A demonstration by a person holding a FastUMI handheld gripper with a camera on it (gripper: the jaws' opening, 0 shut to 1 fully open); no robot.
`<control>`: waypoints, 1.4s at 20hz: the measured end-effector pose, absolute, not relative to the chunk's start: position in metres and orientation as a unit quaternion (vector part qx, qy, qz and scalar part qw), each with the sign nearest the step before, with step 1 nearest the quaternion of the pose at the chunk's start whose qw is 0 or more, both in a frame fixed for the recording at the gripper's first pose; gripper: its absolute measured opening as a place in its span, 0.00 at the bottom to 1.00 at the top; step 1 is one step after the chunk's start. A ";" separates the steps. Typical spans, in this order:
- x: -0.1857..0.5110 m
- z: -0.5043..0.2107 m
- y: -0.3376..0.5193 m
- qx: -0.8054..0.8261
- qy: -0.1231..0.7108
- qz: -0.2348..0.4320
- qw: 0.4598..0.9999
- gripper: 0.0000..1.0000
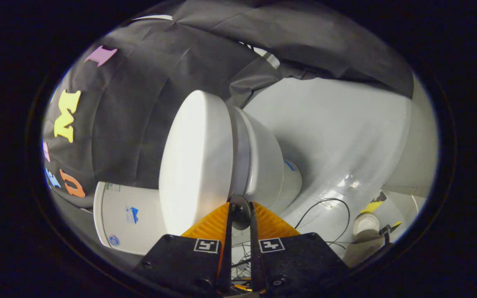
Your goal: Open the toilet lid.
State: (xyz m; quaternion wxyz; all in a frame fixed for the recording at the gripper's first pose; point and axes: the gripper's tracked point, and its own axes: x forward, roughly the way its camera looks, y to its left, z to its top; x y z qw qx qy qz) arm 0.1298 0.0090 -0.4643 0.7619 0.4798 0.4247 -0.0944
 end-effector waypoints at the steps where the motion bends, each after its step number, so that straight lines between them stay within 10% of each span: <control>1: 0.128 -0.462 0.008 0.480 0.424 -0.092 0.762 0.19; 28: 0.144 -0.368 0.036 0.512 0.355 -0.053 0.781 0.09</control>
